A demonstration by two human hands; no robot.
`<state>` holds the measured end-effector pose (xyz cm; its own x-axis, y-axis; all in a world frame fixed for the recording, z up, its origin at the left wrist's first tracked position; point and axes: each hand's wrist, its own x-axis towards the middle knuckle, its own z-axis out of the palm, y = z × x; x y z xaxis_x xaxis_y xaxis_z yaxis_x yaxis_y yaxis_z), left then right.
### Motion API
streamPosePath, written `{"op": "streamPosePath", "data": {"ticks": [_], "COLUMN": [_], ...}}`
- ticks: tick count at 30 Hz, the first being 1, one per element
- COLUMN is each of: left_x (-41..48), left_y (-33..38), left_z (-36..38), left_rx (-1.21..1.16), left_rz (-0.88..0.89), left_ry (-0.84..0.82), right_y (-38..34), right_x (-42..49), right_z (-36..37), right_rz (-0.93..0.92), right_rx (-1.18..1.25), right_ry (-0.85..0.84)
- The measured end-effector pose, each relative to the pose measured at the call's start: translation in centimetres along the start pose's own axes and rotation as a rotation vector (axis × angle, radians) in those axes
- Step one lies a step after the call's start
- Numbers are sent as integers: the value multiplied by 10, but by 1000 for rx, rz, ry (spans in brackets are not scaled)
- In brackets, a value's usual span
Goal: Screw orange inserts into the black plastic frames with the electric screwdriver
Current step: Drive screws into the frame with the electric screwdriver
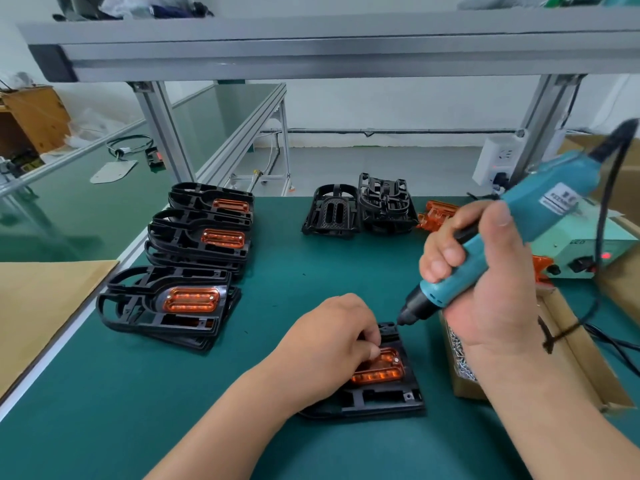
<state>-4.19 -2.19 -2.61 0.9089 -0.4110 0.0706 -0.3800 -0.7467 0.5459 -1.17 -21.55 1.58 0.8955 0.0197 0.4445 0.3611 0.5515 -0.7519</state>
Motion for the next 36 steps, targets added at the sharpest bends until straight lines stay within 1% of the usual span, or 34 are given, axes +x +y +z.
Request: {"op": "streamPosePath", "data": {"ticks": [4,6,10,14,16,20,24,36], "left_x": [-3,-3,-2,-3,-3,-4,-4,-4], "left_y": [-1,-3,0,4,5,6,7,6], "left_z": [-7,-10,-10,-7,-7,-8,-6,-5], "left_rx": [-249,-401,-643,-793,-853,-921,-959,-997], "left_rz": [-30,-63,-122,-130,-132,-141,-158,-137], "left_ry": [121,145,94,7,-11,-24,-28,-30], "right_y": [5,4,0,-5,-7,-11,-8,-8], "right_x": [-1,2,3,2,1,1,-1,-3], "right_z": [-15,-20,-20,-16,-15,-14,-11,-9], "right_rz": [45,42,32,17,4,-7,11,17], "right_rx": [131,183,233,267,279,304,274,258], "right_ry": [236,306,347,353,349,347,337,300]}}
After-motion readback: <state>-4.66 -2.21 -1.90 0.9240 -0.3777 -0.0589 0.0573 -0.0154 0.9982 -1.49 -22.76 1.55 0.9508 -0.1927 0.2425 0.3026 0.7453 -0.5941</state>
